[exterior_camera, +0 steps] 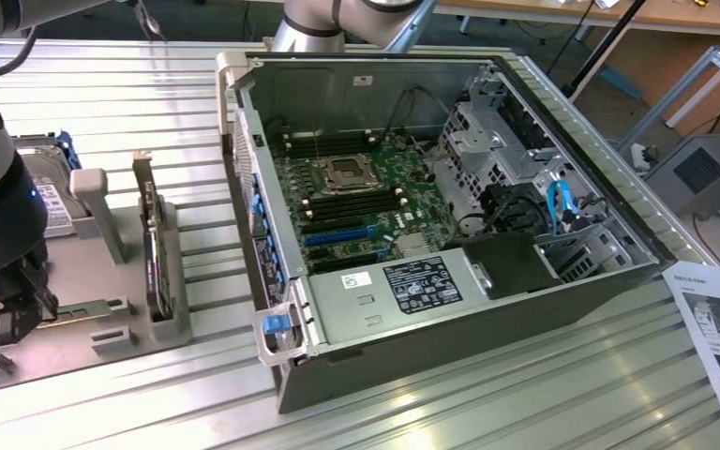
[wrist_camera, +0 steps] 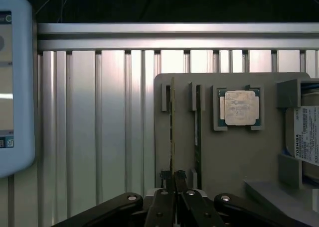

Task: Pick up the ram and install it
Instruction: 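Pick up the ram and move it above insertion slot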

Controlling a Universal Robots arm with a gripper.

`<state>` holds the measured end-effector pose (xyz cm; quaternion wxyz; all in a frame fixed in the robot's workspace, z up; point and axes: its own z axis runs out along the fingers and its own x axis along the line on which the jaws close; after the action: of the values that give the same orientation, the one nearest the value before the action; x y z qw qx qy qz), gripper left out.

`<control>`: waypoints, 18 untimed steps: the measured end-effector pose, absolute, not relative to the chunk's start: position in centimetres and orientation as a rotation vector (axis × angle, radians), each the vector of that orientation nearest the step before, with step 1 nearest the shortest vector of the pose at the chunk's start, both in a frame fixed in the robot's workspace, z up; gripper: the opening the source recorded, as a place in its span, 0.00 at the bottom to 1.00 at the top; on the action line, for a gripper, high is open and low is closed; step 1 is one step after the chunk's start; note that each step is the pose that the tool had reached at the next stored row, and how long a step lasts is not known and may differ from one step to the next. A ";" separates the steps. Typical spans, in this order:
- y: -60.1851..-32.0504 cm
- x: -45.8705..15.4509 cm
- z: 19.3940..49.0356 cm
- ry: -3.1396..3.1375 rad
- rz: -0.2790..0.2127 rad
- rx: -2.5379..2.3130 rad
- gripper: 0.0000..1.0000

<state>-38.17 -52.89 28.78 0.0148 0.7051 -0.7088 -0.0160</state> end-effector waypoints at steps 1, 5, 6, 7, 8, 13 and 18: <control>-52.9 -38.2 29.0 -2.206 -0.050 2.195 0.12; -52.9 -38.2 29.6 -2.206 -0.050 2.195 0.12; -52.9 -38.2 29.7 -2.206 -0.050 2.195 0.12; -52.9 -38.2 29.9 -2.206 -0.050 2.195 0.12; -52.9 -38.1 30.1 -2.206 -0.050 2.195 0.12; -52.9 -38.1 30.8 -2.206 -0.050 2.195 0.12; -52.9 -38.1 31.7 -2.206 -0.050 2.195 0.12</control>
<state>-38.12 -52.88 31.69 0.0148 0.7051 -0.7088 -0.0160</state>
